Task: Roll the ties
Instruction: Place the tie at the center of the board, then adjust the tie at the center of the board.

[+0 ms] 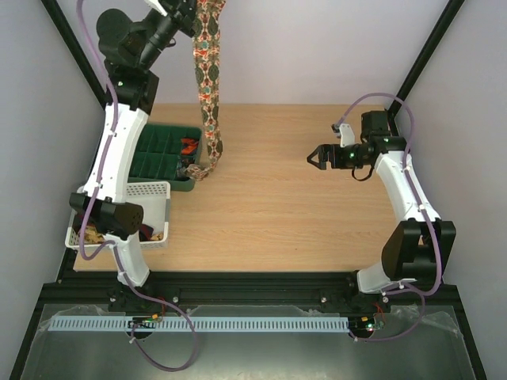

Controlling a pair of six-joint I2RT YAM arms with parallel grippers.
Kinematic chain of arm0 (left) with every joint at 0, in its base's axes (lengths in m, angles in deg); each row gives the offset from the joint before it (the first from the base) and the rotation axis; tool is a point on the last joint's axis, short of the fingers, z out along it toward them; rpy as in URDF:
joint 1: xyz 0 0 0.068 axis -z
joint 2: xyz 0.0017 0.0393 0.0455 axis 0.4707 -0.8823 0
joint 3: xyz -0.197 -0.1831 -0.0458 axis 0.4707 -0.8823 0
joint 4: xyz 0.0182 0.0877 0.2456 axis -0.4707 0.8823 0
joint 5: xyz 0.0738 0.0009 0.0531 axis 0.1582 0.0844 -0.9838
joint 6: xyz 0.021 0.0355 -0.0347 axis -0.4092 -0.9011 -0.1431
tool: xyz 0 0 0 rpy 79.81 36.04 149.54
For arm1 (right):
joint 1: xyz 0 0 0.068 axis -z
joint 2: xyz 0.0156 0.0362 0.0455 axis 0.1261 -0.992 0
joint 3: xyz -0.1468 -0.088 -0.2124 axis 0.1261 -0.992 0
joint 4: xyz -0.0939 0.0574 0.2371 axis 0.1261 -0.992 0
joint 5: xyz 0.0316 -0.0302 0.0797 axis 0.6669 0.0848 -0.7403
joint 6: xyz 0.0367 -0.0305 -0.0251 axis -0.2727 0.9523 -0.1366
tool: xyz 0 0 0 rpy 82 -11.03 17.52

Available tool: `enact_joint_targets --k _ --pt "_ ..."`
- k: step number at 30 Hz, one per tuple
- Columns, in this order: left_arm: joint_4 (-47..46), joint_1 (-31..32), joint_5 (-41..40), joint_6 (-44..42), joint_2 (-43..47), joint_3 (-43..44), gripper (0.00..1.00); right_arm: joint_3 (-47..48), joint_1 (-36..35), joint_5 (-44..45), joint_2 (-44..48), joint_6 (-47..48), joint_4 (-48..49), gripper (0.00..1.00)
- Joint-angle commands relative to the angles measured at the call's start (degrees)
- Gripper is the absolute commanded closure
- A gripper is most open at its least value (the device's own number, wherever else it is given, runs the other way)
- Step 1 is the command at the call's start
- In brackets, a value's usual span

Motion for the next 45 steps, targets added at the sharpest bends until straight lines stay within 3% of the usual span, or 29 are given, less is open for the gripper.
enact_joint_targets --k 1,7,12,16,18,20,22,25,27,34,39,45 --pt "0.39 2.41 -3.85 -8.74 2.24 0.43 0.98 2.14 0.01 -0.23 -0.7 -1.78 -0.67 0.01" --pt "0.61 13.42 -11.43 -22.9 9.53 -16.5 0.98 6.41 6.87 -2.2 -2.54 -4.69 -2.14 0.01" --pt "1.26 24.57 -16.2 -27.56 5.65 -22.06 0.98 11.21 19.29 -2.06 -7.88 -3.51 -6.55 0.01" --pt "-1.79 31.2 -11.46 -27.5 -1.5 -24.0 0.98 13.89 24.95 -1.8 -11.75 -1.13 -10.24 0.01" --pt "-1.98 33.54 -6.82 -29.32 -7.04 -22.69 0.86 13.9 26.04 1.92 -11.97 0.11 -10.43 0.01" --pt "2.35 35.95 -6.59 -32.61 -13.01 -16.19 0.6 15.48 26.57 5.25 -11.6 1.01 -10.17 0.01" --pt "9.28 37.31 -8.31 -34.77 -17.44 -9.28 0.41 16.66 26.97 7.07 -11.33 2.55 -11.05 0.01" --pt "14.57 36.76 -6.38 -34.98 -17.16 -8.51 0.11 18.77 27.25 9.11 -11.33 4.56 -12.45 0.01" --pt "16.15 35.39 -3.34 -35.97 -13.82 -12.52 0.01 20.13 27.28 8.75 -12.09 5.56 -14.06 0.01" --pt "28.89 27.07 5.33 -36.46 -11.49 -16.48 0.01 22.4 24.19 1.56 -16.42 10.11 -21.86 0.02" --pt "38.09 21.74 5.98 -39.51 -13.44 -16.75 0.01 20.33 16.58 11.51 -20.1 18.01 -26.73 0.0" --pt "48.11 15.96 2.94 -47.07 -18.35 -14.79 0.01 21.43 16.31 22.0 -27.07 31.61 -32.0 0.05"
